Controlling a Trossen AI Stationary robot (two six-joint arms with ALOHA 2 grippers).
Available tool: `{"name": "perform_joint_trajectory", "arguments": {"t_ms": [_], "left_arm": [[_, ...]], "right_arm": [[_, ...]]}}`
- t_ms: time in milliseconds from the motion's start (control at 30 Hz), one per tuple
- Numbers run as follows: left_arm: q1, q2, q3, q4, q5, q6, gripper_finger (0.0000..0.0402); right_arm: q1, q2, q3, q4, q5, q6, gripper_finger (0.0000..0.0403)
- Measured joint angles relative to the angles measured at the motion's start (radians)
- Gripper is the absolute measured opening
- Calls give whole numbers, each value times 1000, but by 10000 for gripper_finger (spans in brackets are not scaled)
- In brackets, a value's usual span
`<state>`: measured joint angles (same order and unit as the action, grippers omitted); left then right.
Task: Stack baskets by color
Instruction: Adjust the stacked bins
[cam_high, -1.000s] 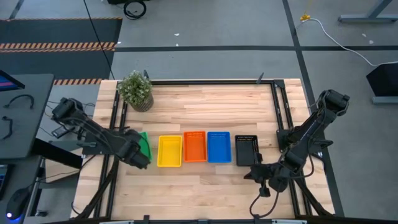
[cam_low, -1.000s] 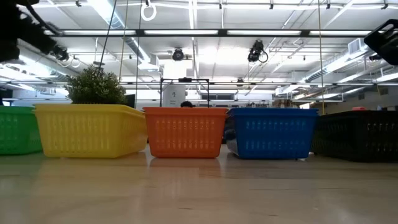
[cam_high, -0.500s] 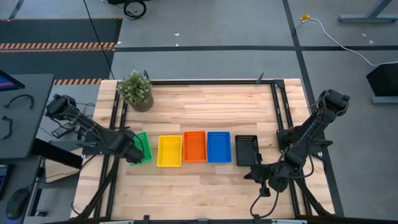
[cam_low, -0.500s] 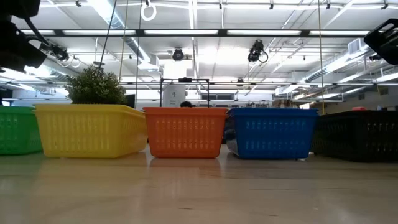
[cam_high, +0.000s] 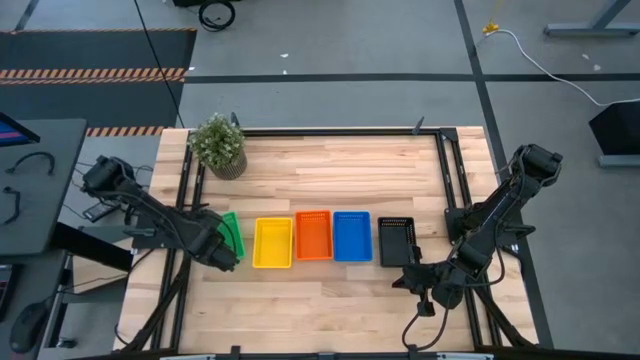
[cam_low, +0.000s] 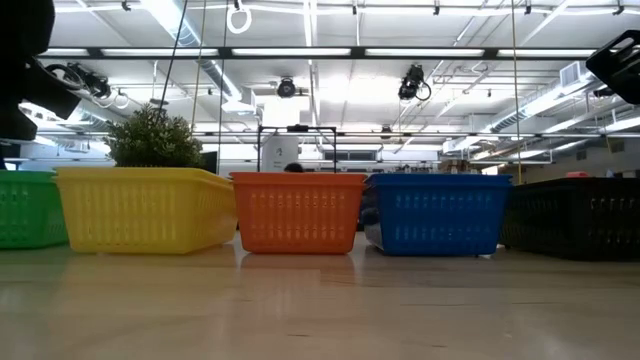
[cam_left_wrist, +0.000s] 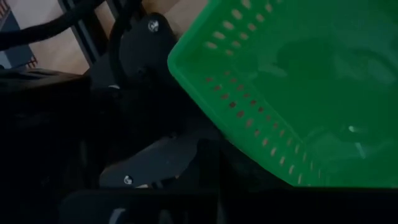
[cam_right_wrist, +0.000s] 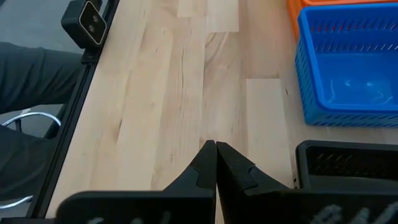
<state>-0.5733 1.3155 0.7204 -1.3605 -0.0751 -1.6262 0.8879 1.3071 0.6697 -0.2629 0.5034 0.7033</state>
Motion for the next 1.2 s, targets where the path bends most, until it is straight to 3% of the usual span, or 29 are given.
{"name": "perform_joint_trajectory", "arguments": {"t_ms": [367,600,833,900,1033,1200], "left_arm": [[-64,1,1,-4,-24,-23,3],[-91,1,46,12,-209,-37,4],[-85,0,47,-71,-253,-18,3],[-91,0,63,-29,-303,24,3],[-110,0,89,213,-409,153,2],[-92,7,61,398,-343,213,1]], "right_arm": [[0,0,0,0,0,0,4],[0,0,0,0,0,1,5],[0,0,0,0,0,1,5],[0,0,0,0,0,3,5],[0,0,0,0,0,12,5],[0,0,0,0,0,4,5]]}}
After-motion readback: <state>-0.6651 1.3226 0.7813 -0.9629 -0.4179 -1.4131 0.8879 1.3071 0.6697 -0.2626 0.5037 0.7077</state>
